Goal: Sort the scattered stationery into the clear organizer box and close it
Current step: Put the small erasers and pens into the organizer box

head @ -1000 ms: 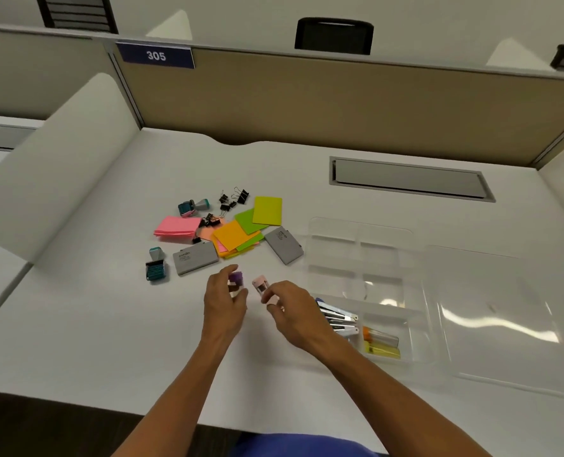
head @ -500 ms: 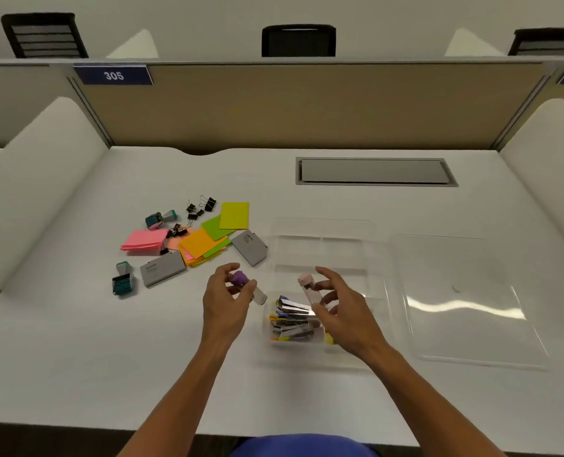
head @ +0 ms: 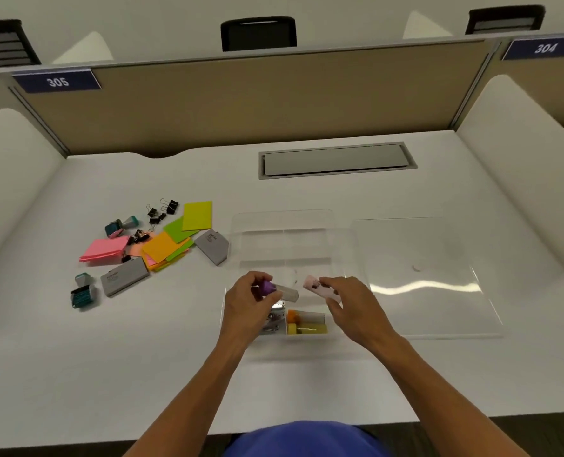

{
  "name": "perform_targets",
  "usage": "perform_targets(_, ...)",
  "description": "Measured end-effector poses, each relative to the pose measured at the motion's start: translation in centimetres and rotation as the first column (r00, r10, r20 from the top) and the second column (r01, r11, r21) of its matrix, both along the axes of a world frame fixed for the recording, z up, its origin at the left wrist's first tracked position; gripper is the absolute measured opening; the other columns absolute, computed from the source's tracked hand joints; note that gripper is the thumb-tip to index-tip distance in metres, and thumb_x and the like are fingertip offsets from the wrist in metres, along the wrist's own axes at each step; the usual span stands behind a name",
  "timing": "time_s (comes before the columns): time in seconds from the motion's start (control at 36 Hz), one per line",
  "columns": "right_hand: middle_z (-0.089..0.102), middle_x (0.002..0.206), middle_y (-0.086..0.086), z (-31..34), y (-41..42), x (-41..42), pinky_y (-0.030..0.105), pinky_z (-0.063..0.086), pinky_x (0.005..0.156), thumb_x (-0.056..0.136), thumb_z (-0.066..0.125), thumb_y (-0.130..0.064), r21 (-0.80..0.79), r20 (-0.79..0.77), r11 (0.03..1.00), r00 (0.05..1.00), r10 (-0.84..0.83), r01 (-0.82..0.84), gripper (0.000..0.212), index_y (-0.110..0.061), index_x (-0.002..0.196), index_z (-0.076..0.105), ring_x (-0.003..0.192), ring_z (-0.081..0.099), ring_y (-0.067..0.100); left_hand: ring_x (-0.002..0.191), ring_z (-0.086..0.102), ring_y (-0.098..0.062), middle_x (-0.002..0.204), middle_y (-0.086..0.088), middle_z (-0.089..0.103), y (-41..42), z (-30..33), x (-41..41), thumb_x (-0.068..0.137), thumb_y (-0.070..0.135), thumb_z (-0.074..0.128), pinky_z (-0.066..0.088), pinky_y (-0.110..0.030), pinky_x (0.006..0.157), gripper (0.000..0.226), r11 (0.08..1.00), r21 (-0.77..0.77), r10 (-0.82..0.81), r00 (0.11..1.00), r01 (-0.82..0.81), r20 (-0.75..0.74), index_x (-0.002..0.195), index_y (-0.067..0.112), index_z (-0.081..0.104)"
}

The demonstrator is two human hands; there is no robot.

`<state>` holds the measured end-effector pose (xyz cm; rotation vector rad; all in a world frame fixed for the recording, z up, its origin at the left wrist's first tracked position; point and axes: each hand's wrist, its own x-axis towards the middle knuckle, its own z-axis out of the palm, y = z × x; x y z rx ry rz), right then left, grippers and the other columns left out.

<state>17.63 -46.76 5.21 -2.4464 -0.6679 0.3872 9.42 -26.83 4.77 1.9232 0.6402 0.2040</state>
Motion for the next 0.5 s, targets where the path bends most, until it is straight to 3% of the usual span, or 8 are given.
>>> perform_targets(0.14, 0.062, 0.128, -0.001, -0.2, -0.5, 0.6, 0.031, 0.045, 0.098, 0.097, 0.057, -0.019, -0.016, 0.042, 1.000, 0.999, -0.023, 0.024, 0.042, -0.023, 0.139, 0.053, 0.111, 0.056, 0.019, 0.099, 0.054, -0.011, 0.098, 0.011, 0.060, -1.9, -1.2, 0.9, 0.074, 0.031, 0.082, 0.054, -0.027, 0.083, 0.031, 0.979, 0.188, -0.062, 0.993, 0.080, -0.100, 0.099, 0.033, 0.063)
perform_targets(0.28, 0.063, 0.128, -0.002, 0.0, -0.9, 1.2, 0.035, 0.046, 0.099, 0.096, 0.057, -0.018, -0.006, 0.072, 1.000, 0.997, -0.025, 0.025, 0.042, -0.023, 0.138, 0.054, 0.111, 0.056, 0.020, 0.105, 0.043, -0.011, 0.109, 0.004, 0.054, -3.0, -1.4, 1.9, 0.074, 0.031, 0.081, 0.039, -0.021, 0.086, 0.029, 0.964, 0.232, -0.087, 0.981, 0.127, -0.175, 0.096, 0.036, 0.063)
perform_targets(0.5, 0.062, 0.130, -0.002, 0.0, -1.7, 1.2, 0.032, 0.045, 0.101, 0.097, 0.057, -0.018, 0.030, 0.062, 0.999, 0.997, -0.042, 0.040, 0.042, -0.023, 0.138, 0.053, 0.113, 0.055, 0.018, 0.100, 0.041, -0.011, 0.110, 0.002, 0.052, -3.5, -2.4, 3.1, 0.075, 0.041, 0.079, 0.042, -0.023, 0.089, 0.028, 0.916, 0.344, -0.103, 0.950, 0.206, -0.293, 0.095, 0.038, 0.059)
